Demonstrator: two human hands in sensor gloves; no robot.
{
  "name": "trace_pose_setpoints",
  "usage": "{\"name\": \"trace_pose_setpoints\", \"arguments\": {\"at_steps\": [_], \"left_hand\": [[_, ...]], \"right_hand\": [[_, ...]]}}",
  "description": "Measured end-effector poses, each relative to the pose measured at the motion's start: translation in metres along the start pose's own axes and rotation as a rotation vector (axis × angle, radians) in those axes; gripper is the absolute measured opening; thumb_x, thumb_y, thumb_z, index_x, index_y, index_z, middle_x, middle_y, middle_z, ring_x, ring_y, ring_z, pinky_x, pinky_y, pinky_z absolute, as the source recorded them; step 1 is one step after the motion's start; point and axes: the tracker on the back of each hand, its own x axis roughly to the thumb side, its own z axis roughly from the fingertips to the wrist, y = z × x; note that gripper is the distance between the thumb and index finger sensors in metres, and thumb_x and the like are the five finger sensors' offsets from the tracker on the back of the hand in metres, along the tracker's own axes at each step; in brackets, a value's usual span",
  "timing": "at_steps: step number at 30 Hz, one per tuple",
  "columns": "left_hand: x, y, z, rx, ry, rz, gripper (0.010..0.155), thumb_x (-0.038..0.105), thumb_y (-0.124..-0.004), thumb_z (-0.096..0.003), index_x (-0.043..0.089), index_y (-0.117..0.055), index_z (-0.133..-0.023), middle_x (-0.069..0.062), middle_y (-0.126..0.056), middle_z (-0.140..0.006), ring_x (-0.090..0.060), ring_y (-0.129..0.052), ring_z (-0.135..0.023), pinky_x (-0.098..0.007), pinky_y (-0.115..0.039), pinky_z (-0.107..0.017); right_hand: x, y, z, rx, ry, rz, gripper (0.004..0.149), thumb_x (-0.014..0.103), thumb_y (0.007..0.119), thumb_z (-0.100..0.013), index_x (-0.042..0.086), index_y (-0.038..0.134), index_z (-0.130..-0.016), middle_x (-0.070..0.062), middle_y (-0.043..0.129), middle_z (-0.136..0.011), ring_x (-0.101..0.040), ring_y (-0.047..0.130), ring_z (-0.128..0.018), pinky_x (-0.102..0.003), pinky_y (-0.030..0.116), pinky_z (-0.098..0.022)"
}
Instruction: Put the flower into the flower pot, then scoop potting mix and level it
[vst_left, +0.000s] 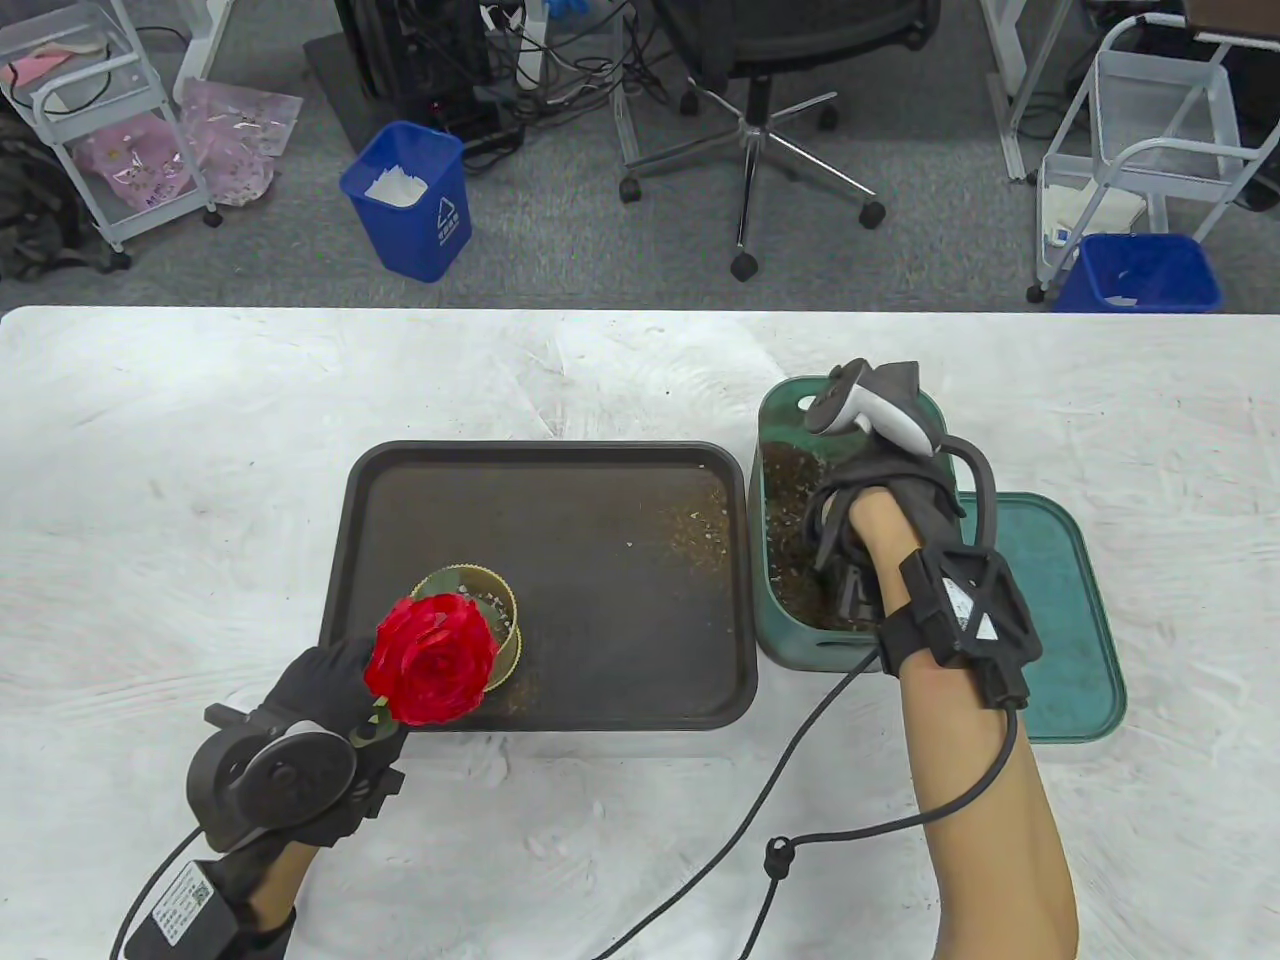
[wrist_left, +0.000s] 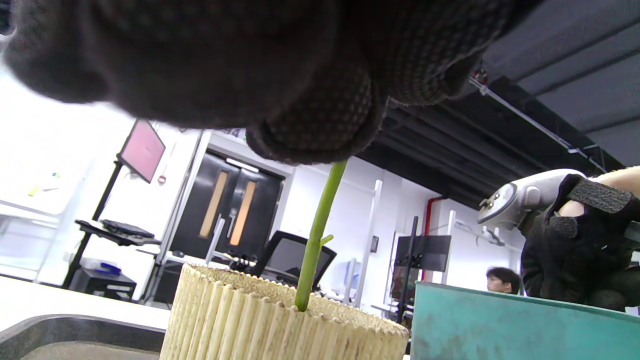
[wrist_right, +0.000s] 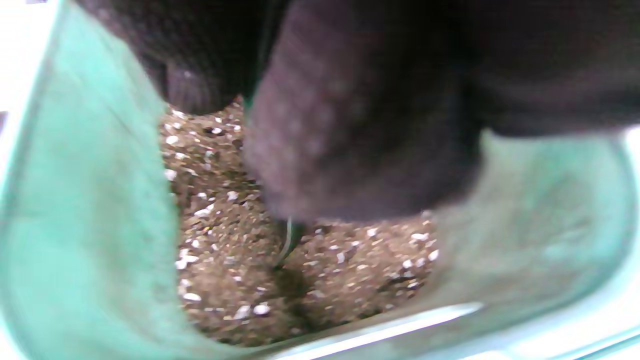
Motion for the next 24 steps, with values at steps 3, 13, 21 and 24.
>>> {"name": "trace_pose_setpoints", "arguments": {"at_steps": [3,13,21,24], "left_hand": [[0.000,0.000,0.000,0.000,0.000,0.000,0.043,0.046,-0.080,-0.0399,0.021,-0.095,-0.072,-0.001,-0.104,-0.047,-0.015,-0.102,-0.013,-0.038,-0.092,-0.025],[0.000,0.000,0.000,0.002,0.005,0.004,0.043,0.046,-0.080,-0.0399,0.021,-0.095,-0.072,-0.001,-0.104,-0.047,-0.015,-0.102,-0.013,-0.038,-0.092,-0.025],[0.000,-0.001,0.000,-0.002,0.007,0.006,0.043,0.046,-0.080,-0.0400,0.021,-0.095,-0.071,-0.001,-0.104,-0.047,-0.015,-0.102,-0.013,-0.038,-0.092,-0.025],[0.000,-0.001,0.000,-0.002,0.006,0.006,0.043,0.046,-0.080,-0.0400,0.021,-0.095,-0.072,-0.001,-0.104,-0.047,-0.015,-0.102,-0.013,-0.038,-0.092,-0.025]], "right_hand": [[-0.009,0.000,-0.003,0.028,-0.039,-0.091,0.051,0.034,0.077,-0.040,0.002,0.084,-0.079,-0.014,0.102,-0.044,-0.023,0.105,-0.011,-0.038,0.092,-0.002],[-0.028,0.000,-0.011,0.061,-0.122,-0.259,0.051,0.035,0.076,-0.041,0.001,0.082,-0.079,-0.014,0.101,-0.046,-0.021,0.105,-0.012,-0.037,0.093,-0.002],[-0.037,0.002,-0.016,0.075,-0.146,-0.337,0.052,0.035,0.075,-0.041,0.001,0.081,-0.080,-0.015,0.101,-0.046,-0.021,0.106,-0.013,-0.036,0.093,-0.002],[-0.040,0.002,-0.016,0.078,-0.165,-0.379,0.052,0.035,0.075,-0.042,0.001,0.081,-0.080,-0.014,0.101,-0.047,-0.021,0.106,-0.013,-0.036,0.093,-0.003]]}}
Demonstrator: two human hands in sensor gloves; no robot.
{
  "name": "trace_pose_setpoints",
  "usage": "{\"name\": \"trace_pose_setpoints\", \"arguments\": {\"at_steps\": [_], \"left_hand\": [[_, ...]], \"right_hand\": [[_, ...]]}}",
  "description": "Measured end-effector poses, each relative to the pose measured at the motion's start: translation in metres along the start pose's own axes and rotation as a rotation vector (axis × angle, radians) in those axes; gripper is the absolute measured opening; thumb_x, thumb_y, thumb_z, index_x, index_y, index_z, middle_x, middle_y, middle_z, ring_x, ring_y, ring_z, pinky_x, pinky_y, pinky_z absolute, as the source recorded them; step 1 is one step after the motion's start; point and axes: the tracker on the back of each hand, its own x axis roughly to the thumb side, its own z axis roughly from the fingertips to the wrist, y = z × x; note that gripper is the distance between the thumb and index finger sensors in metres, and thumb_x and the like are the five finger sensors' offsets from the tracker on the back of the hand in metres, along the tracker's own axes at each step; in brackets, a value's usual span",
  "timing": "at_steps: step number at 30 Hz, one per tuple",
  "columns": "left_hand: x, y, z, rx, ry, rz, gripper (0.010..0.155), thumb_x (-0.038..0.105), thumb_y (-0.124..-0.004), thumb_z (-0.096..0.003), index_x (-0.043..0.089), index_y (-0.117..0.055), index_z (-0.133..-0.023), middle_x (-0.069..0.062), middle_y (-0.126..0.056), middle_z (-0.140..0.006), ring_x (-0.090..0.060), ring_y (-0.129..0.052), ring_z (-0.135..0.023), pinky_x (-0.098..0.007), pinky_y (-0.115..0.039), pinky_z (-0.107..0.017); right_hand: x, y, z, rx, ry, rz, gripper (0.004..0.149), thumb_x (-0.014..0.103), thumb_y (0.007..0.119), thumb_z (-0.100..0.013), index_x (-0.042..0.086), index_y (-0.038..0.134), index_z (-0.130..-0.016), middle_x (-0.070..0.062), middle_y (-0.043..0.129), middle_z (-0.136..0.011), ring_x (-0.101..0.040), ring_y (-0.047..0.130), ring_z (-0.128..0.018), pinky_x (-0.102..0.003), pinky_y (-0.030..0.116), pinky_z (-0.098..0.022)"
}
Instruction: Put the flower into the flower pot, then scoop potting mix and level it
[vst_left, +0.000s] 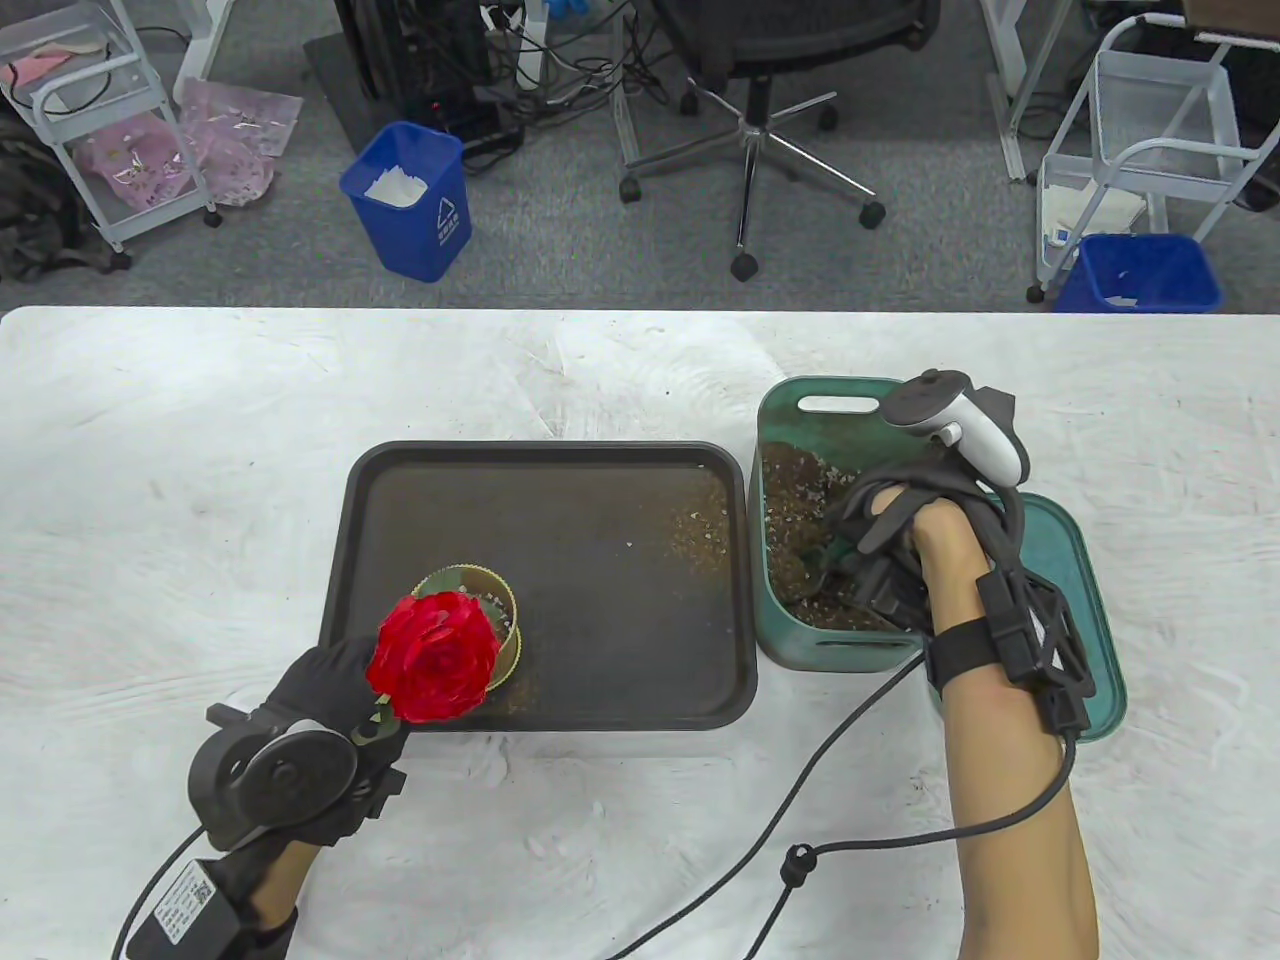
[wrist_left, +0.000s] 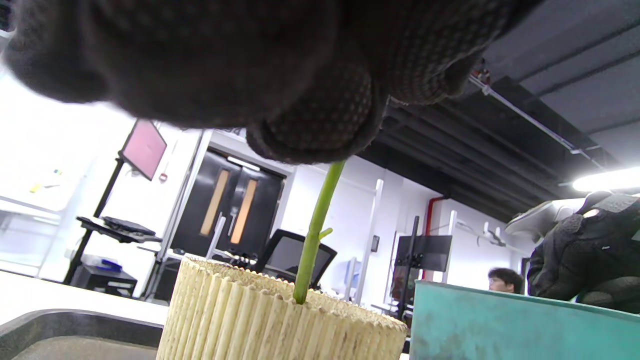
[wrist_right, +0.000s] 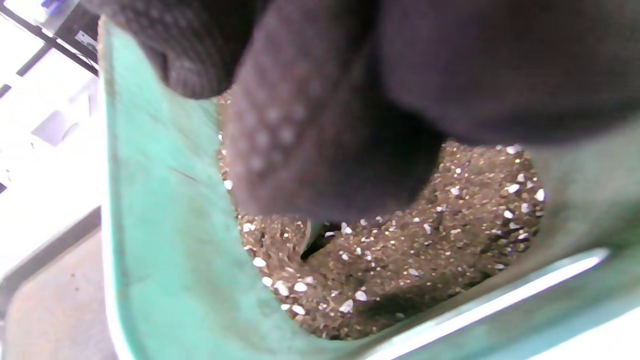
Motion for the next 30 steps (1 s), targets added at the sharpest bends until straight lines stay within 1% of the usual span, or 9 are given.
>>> {"name": "trace_pose_setpoints", "arguments": {"at_steps": [8,21,30], "left_hand": [[0.002,-0.002,0.000,-0.012,-0.008,-0.002,0.043,0.046,-0.079,-0.0402,0.022,-0.095,-0.072,-0.001,-0.104,-0.047,-0.015,-0.102,-0.013,-0.038,-0.092,-0.025],[0.004,-0.002,0.000,-0.013,-0.012,-0.004,0.043,0.047,-0.079,-0.0401,0.022,-0.095,-0.072,-0.001,-0.104,-0.047,-0.015,-0.102,-0.013,-0.038,-0.092,-0.025],[0.005,-0.003,0.000,-0.014,-0.017,-0.007,0.043,0.047,-0.079,-0.0402,0.022,-0.095,-0.072,-0.001,-0.104,-0.047,-0.015,-0.102,-0.013,-0.038,-0.092,-0.025]], "right_hand": [[-0.002,0.000,0.000,-0.010,-0.018,-0.041,0.052,0.035,0.074,-0.042,0.001,0.080,-0.081,-0.015,0.100,-0.048,-0.021,0.106,-0.015,-0.036,0.094,-0.004],[-0.010,-0.006,0.000,-0.105,-0.016,-0.198,0.052,0.034,0.074,-0.042,0.001,0.078,-0.082,-0.014,0.100,-0.050,-0.021,0.107,-0.016,-0.036,0.094,-0.005],[-0.021,-0.018,0.012,-0.153,-0.082,-0.350,0.052,0.034,0.074,-0.042,0.001,0.078,-0.082,-0.014,0.100,-0.050,-0.021,0.107,-0.016,-0.036,0.095,-0.004]]}}
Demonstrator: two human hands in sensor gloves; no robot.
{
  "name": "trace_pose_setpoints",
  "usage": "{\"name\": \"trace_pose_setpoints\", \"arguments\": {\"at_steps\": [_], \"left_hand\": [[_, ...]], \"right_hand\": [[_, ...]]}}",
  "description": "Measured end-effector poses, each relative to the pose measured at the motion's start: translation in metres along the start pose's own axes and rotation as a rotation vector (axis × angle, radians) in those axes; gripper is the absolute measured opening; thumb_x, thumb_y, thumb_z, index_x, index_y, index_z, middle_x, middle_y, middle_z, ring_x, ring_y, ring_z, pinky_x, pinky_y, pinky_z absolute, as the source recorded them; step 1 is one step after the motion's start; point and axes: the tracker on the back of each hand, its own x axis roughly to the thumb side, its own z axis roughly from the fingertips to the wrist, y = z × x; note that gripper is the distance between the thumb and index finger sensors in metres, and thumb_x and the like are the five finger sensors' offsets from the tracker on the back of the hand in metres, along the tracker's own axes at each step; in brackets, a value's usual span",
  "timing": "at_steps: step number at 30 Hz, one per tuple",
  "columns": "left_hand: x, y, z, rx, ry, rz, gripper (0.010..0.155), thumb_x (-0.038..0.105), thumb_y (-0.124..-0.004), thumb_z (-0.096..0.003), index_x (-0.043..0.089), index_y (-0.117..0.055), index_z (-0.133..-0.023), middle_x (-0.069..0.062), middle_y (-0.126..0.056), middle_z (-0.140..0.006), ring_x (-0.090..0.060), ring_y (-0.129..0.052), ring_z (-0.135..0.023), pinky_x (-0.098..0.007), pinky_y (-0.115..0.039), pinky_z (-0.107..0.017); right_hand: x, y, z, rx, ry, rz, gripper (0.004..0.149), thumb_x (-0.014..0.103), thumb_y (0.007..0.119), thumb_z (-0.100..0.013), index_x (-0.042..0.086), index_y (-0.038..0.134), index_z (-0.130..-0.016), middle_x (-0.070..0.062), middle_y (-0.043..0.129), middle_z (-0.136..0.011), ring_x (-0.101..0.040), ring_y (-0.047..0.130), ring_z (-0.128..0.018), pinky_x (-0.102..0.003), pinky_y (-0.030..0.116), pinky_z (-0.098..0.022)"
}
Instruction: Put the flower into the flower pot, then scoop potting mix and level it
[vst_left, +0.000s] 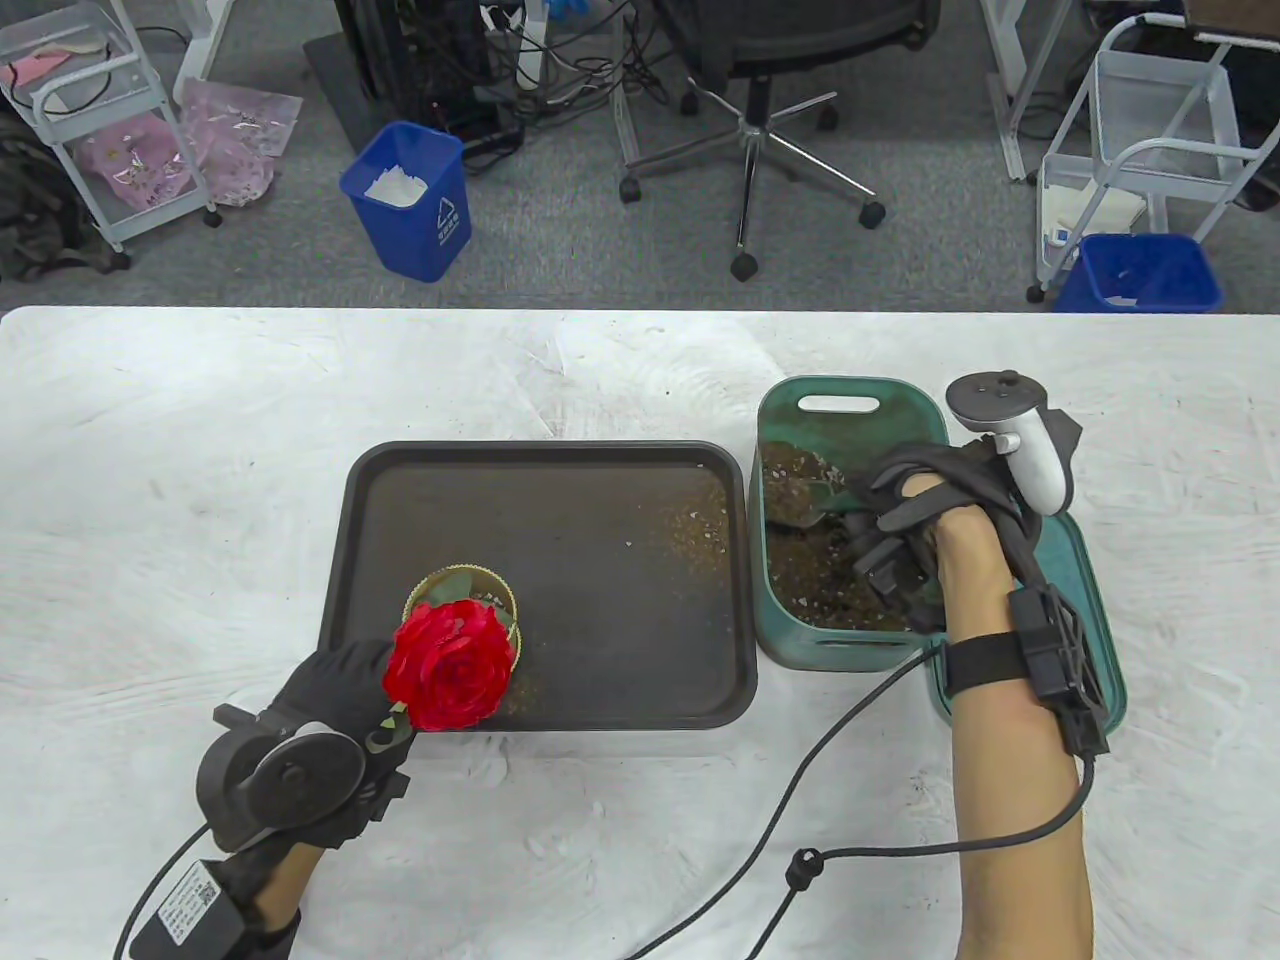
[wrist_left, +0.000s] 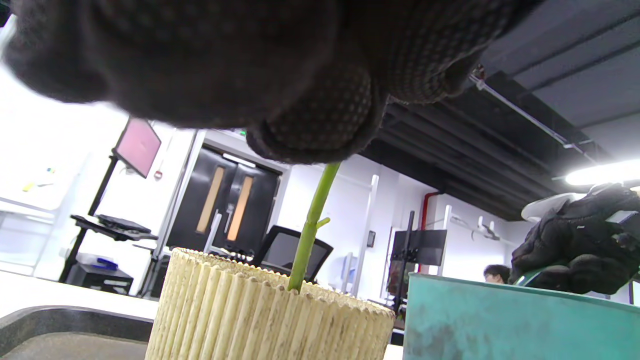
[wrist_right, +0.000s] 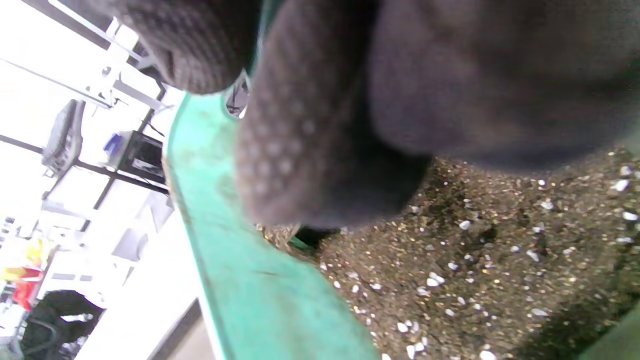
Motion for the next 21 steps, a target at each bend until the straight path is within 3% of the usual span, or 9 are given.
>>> {"name": "trace_pose_setpoints", "arguments": {"at_steps": [21], "left_hand": [[0.006,-0.004,0.001,-0.016,-0.021,-0.004,0.043,0.047,-0.079,-0.0404,0.022,-0.094,-0.073,-0.001,-0.104,-0.047,-0.015,-0.102,-0.013,-0.038,-0.092,-0.025]], "right_hand": [[-0.006,-0.016,0.014,-0.049,-0.088,-0.200,0.051,0.034,0.074,-0.043,0.002,0.078,-0.082,-0.014,0.100,-0.049,-0.021,0.107,-0.016,-0.037,0.095,-0.004]]}}
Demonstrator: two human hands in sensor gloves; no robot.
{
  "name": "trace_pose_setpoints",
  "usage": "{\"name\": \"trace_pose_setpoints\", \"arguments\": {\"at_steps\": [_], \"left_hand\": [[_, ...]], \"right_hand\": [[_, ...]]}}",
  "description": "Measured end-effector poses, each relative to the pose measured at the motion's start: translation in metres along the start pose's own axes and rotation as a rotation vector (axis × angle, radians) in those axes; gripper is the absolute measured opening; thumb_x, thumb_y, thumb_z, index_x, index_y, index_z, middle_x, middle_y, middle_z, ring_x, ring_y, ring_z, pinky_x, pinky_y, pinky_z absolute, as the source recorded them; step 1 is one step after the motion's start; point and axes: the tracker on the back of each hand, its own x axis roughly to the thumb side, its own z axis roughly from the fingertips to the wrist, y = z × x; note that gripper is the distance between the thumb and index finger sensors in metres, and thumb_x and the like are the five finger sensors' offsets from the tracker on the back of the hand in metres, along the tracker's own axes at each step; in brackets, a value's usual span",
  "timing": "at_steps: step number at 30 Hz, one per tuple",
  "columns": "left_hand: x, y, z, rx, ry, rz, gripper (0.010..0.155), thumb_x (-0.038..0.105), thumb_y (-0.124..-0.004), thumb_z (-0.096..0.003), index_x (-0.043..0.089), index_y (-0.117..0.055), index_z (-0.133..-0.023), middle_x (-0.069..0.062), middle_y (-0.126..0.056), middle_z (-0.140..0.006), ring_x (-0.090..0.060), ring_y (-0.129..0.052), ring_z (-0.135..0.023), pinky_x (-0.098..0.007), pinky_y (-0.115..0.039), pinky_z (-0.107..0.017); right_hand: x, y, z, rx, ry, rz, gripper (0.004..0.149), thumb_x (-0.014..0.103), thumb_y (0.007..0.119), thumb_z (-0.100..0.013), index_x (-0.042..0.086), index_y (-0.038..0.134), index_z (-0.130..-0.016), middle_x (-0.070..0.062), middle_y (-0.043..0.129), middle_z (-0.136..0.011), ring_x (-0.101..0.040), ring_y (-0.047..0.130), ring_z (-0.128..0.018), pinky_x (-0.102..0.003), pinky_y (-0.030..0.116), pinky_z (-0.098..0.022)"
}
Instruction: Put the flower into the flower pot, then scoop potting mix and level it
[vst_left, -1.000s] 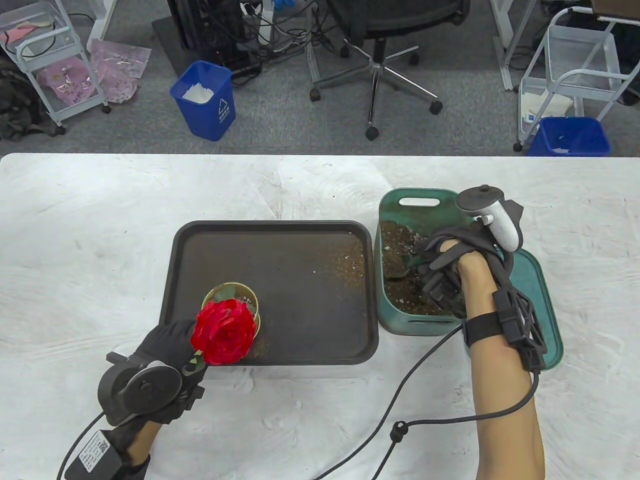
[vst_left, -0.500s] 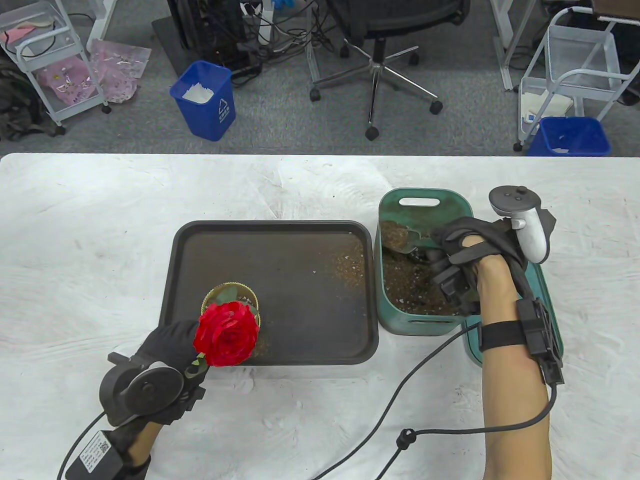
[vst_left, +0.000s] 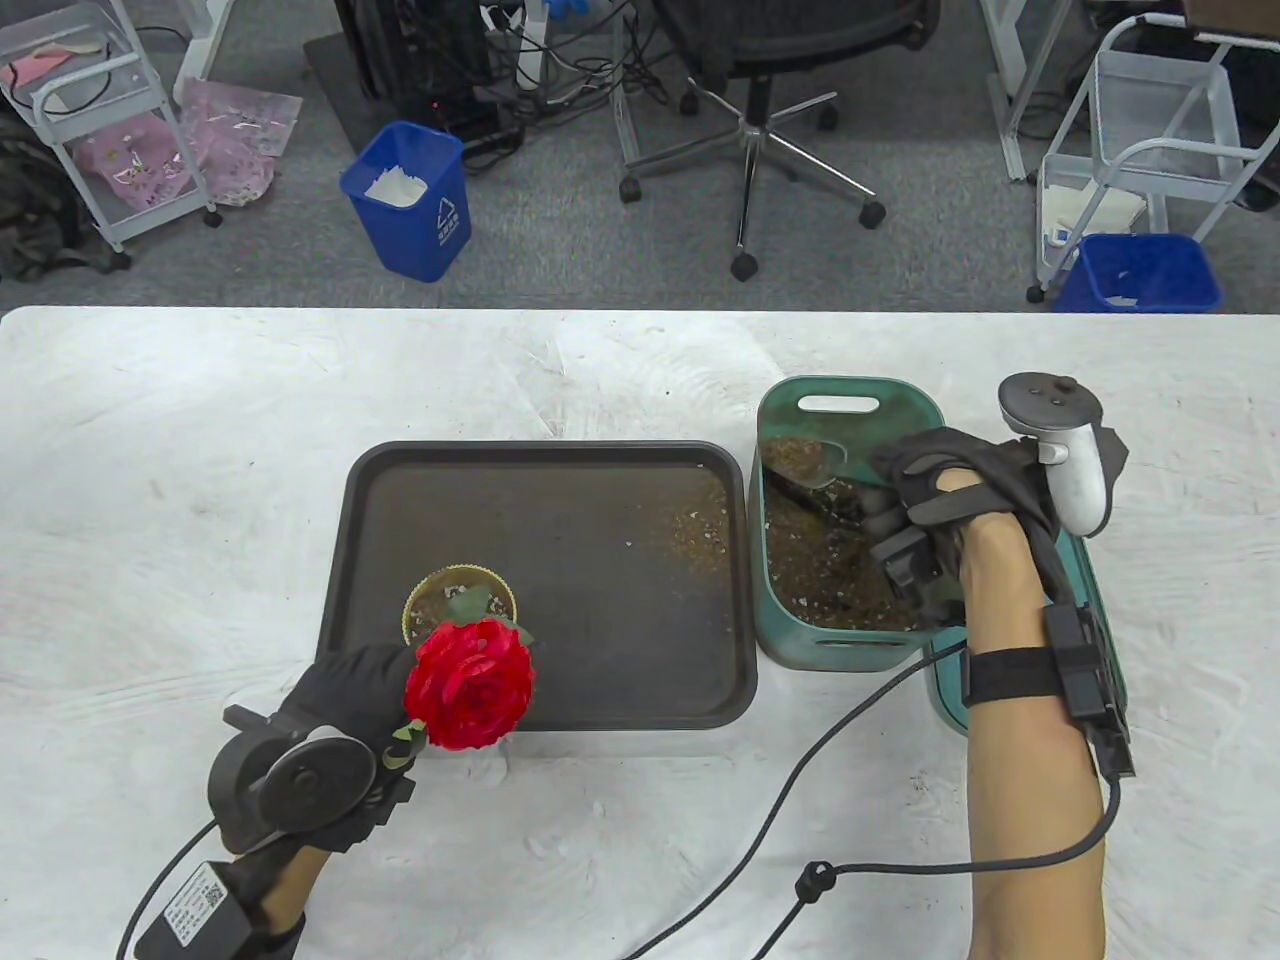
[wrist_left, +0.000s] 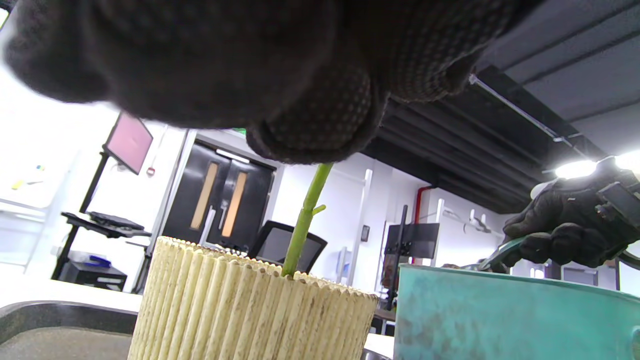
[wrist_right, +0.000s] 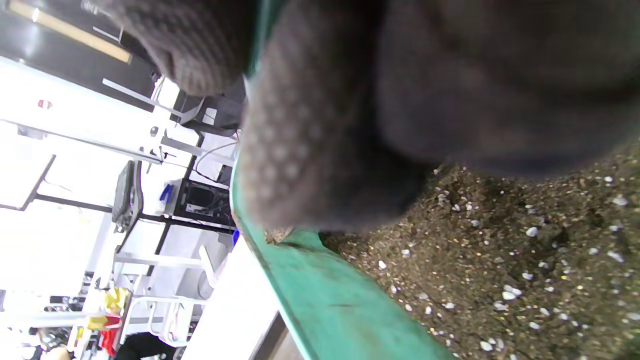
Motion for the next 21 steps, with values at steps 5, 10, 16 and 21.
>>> {"name": "trace_pose_setpoints", "arguments": {"at_steps": [5,10,16,21], "left_hand": [[0.000,0.000,0.000,0.000,0.000,0.000,0.043,0.047,-0.079,-0.0404,0.022,-0.094,-0.072,-0.001,-0.104,-0.047,-0.015,-0.102,-0.013,-0.038,-0.092,-0.025],[-0.001,0.000,0.000,0.001,0.005,0.002,0.043,0.047,-0.079,-0.0404,0.022,-0.094,-0.073,-0.001,-0.104,-0.047,-0.015,-0.102,-0.013,-0.038,-0.092,-0.025],[-0.002,0.000,0.000,0.002,0.006,0.000,0.043,0.047,-0.079,-0.0404,0.022,-0.094,-0.072,-0.001,-0.104,-0.047,-0.015,-0.102,-0.013,-0.038,-0.092,-0.025],[-0.002,0.000,0.000,0.003,0.009,0.001,0.043,0.047,-0.079,-0.0404,0.022,-0.094,-0.072,-0.001,-0.104,-0.047,-0.015,-0.102,-0.013,-0.038,-0.092,-0.025]], "right_hand": [[0.005,-0.009,0.006,0.030,-0.056,-0.116,0.050,0.034,0.074,-0.043,0.002,0.078,-0.082,-0.013,0.100,-0.050,-0.021,0.107,-0.016,-0.037,0.095,-0.004],[0.027,-0.003,0.025,0.098,-0.153,-0.159,0.050,0.034,0.074,-0.043,0.002,0.078,-0.082,-0.013,0.100,-0.050,-0.022,0.107,-0.016,-0.037,0.095,-0.005],[0.059,0.028,0.048,0.190,-0.265,-0.098,0.050,0.034,0.074,-0.043,0.003,0.078,-0.082,-0.013,0.100,-0.050,-0.022,0.107,-0.016,-0.037,0.095,-0.005],[0.074,0.074,0.059,0.289,-0.323,-0.013,0.050,0.035,0.074,-0.043,0.003,0.078,-0.082,-0.013,0.100,-0.050,-0.022,0.107,-0.016,-0.037,0.095,-0.005]]}}
